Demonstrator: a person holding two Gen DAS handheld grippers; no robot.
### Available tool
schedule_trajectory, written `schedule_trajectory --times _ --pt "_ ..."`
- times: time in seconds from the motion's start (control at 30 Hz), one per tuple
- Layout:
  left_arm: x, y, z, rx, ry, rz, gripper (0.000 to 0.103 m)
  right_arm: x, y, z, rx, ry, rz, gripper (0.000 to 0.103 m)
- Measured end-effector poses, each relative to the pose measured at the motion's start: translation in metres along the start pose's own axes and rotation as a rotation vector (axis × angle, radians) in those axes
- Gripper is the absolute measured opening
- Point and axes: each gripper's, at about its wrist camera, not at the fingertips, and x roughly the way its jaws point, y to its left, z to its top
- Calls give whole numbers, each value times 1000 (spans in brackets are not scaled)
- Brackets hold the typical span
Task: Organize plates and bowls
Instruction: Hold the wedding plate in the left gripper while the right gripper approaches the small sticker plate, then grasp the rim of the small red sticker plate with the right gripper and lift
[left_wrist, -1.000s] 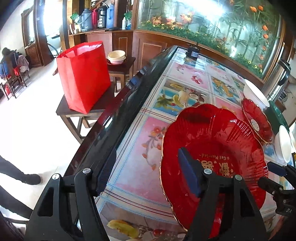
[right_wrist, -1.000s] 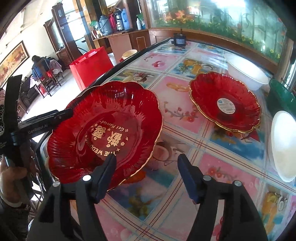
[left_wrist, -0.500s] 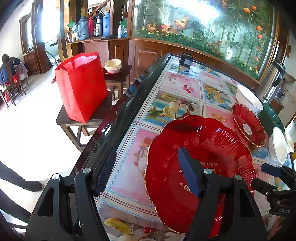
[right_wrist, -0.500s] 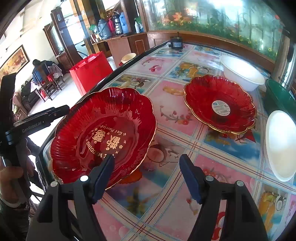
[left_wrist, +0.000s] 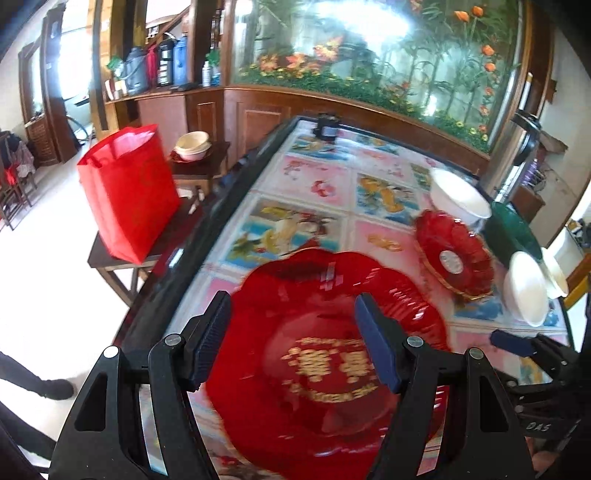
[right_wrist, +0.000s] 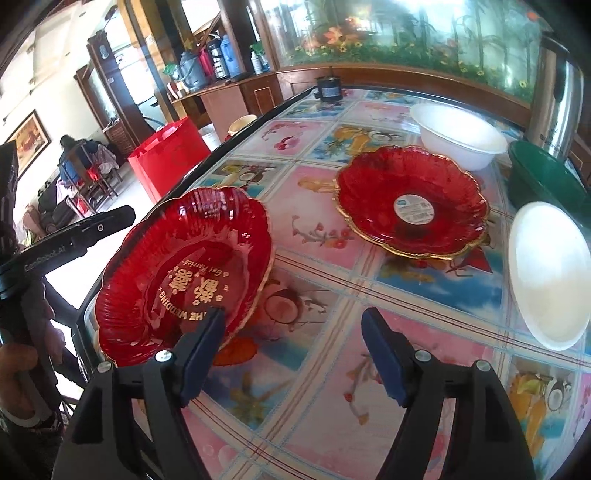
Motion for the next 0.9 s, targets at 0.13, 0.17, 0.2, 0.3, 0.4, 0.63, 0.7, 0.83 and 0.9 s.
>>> schedule_trajectory --times 0.13,0.17,0.2,0.3,0.4,0.63,0.7,0.83,0.9 --pt "5 -25 8 20 21 -50 70 -6 -15 -2 33 -7 -7 76" --pt "6 -33 10 29 24 -62 70 -7 -20 -2 43 -9 -10 76" --pt "8 -41 12 40 29 -70 70 -8 -24 -2 52 -11 -11 76" --pt "16 -61 18 63 48 -87 70 -11 -39 1 78 -12 -11 76" --pt "26 -80 27 83 73 -104 70 -17 -59 10 120 -25 6 76" --pt "57 -112 49 90 133 -112 70 -22 -104 48 169 -42 26 76" --pt "66 -117 53 82 152 -114 70 -17 -115 58 170 -38 32 76" --pt "85 -130 62 63 190 -119 70 -2 -134 79 186 -19 44 76" --pt "97 -137 65 68 215 -113 70 4 -141 87 185 -9 46 76"
